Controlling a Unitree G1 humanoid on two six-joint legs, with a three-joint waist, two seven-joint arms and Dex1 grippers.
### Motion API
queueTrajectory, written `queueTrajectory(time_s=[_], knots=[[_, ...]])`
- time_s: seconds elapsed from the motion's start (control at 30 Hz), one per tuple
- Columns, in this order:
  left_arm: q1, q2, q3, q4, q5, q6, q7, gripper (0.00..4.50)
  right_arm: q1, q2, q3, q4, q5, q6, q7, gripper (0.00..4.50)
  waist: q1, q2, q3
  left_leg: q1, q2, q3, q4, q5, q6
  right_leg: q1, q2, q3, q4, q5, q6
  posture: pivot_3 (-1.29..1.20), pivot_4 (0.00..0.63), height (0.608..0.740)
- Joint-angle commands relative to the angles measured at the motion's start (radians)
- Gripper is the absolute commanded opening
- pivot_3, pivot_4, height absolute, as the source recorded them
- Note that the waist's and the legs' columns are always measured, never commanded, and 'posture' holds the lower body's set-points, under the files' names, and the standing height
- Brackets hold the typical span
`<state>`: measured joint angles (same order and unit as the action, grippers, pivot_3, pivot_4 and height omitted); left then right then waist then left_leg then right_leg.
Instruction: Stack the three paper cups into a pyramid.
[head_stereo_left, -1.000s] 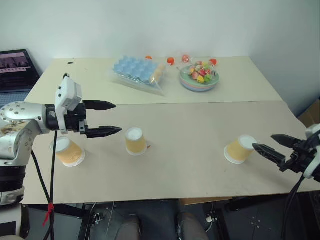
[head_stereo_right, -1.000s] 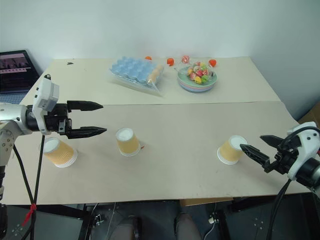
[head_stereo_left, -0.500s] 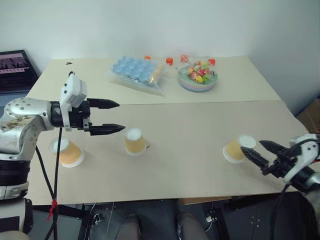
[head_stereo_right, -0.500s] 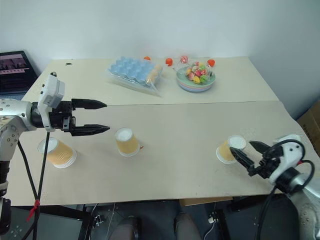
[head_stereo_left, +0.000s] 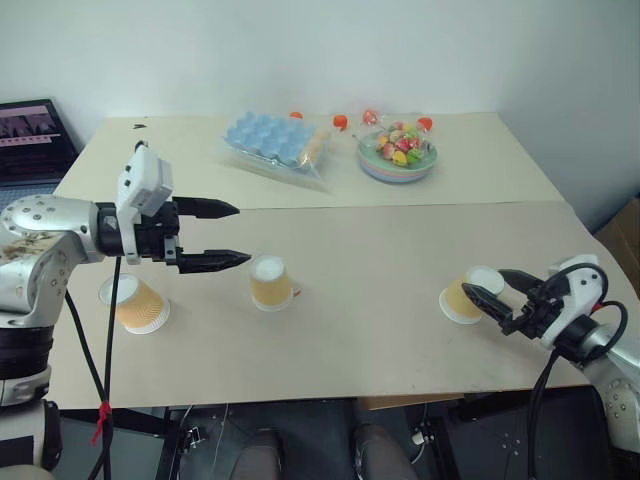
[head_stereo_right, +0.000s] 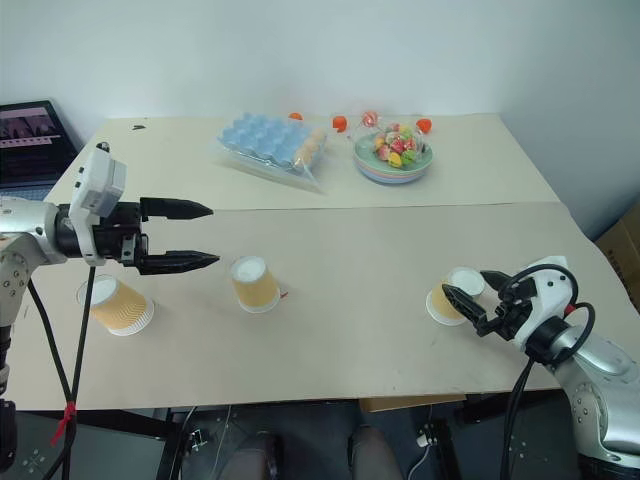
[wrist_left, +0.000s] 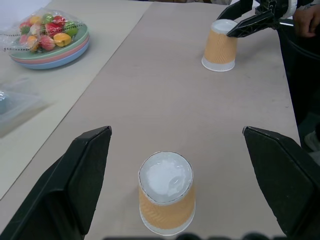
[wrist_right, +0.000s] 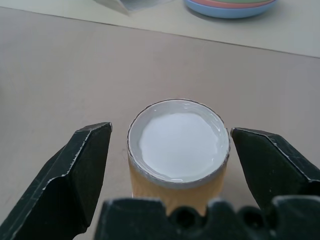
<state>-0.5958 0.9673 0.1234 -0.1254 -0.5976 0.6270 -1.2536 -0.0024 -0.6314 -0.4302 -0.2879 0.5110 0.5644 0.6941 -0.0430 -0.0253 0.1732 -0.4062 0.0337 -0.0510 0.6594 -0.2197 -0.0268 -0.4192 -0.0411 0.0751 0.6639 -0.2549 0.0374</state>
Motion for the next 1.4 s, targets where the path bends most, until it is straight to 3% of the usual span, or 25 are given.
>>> queueTrajectory(time_s=[0.03, 0.07, 0.17, 0.27, 0.43, 0.6, 0.73, 0.9, 1.2, 1.4], knots=[[-0.015, 0.019, 0.036, -0.03, -0.022, 0.01, 0.009, 4.5, -0.023, -0.015, 0.005, -0.001, -0.01, -0.04, -0.004, 4.48, 0.0, 0.0, 0.0, 0.0, 0.0, 0.0, 0.0, 0.0, 0.0, 0.0, 0.0, 0.0, 0.0, 0.0, 0.0, 0.0, 0.15, 0.74], [-0.018, 0.018, 0.036, -0.033, -0.023, 0.013, 0.011, 4.5, -0.029, -0.013, 0.011, 0.006, -0.013, -0.041, -0.007, 4.48, 0.0, 0.0, 0.0, 0.0, 0.0, 0.0, 0.0, 0.0, 0.0, 0.0, 0.0, 0.0, 0.0, 0.0, 0.0, 0.0, 0.15, 0.74], [-0.026, 0.015, 0.034, -0.037, -0.024, 0.018, 0.017, 4.5, -0.041, -0.006, 0.021, 0.019, -0.016, -0.046, -0.013, 3.8, 0.0, 0.0, 0.0, 0.0, 0.0, 0.0, 0.0, 0.0, 0.0, 0.0, 0.0, 0.0, 0.0, 0.0, 0.0, 0.0, 0.15, 0.74], [-0.027, 0.014, 0.035, -0.042, -0.027, 0.022, 0.02, 4.5, -0.044, -0.011, 0.026, 0.018, -0.022, -0.05, -0.014, 2.87, 0.0, 0.0, 0.0, 0.0, 0.0, 0.0, 0.0, 0.0, 0.0, 0.0, 0.0, 0.0, 0.0, 0.0, 0.0, 0.0, 0.15, 0.74], [-0.023, 0.02, 0.037, -0.049, -0.036, 0.03, 0.023, 4.5, -0.095, -0.06, 0.055, -0.018, -0.025, -0.001, -0.02, 2.87, -0.003, 0.0, 0.0, 0.0, 0.0, 0.0, 0.0, 0.0, 0.0, 0.0, 0.0, 0.0, 0.0, 0.0, 0.0, 0.0, 0.15, 0.74], [-0.023, 0.036, 0.044, -0.057, -0.048, 0.034, 0.018, 4.5, -0.307, -0.115, 0.212, -0.087, -0.003, 0.171, -0.045, 2.87, -0.013, 0.0, 0.0, 0.001, 0.0, 0.0, 0.0, 0.0, 0.0, -0.001, 0.0, 0.001, 0.001, 0.0, 0.0, 0.0, 0.15, 0.74], [-0.023, 0.032, 0.043, -0.059, -0.044, 0.024, 0.024, 4.5, -0.455, -0.018, 0.364, -0.115, 0.003, 0.27, -0.101, 2.87, -0.015, 0.0, 0.0, 0.001, 0.001, -0.001, 0.0, 0.0, 0.0, -0.001, 0.002, 0.0, 0.001, 0.0, 0.0, 0.0, 0.15, 0.74], [-0.005, 0.032, 0.06, -0.082, -0.052, 0.028, 0.039, 4.5, -0.504, 0.087, 0.484, -0.129, -0.011, 0.303, -0.133, 2.87, -0.001, 0.0, 0.0, -0.004, 0.0, -0.001, 0.0, 0.0, 0.0, -0.003, 0.001, -0.001, -0.001, 0.0, 0.0, 0.0, 0.15, 0.74], [0.016, 0.029, 0.077, -0.1, -0.053, 0.027, 0.061, 4.5, -0.521, 0.262, 0.616, -0.084, -0.058, 0.296, -0.198, 2.87, -0.005, 0.0, 0.0, -0.003, 0.0, -0.002, 0.001, 0.0, 0.0, -0.003, 0.0, -0.002, 0.001, 0.0, 0.0, 0.0, 0.15, 0.74], [0.019, 0.022, 0.075, -0.103, -0.054, 0.023, 0.069, 4.5, -0.531, 0.301, 0.656, -0.048, -0.096, 0.267, -0.191, 2.87, -0.002, 0.0, 0.0, -0.003, 0.0, -0.002, 0.001, 0.0, 0.0, -0.003, 0.0, -0.002, 0.001, 0.0, 0.0, 0.0, 0.15, 0.74]])
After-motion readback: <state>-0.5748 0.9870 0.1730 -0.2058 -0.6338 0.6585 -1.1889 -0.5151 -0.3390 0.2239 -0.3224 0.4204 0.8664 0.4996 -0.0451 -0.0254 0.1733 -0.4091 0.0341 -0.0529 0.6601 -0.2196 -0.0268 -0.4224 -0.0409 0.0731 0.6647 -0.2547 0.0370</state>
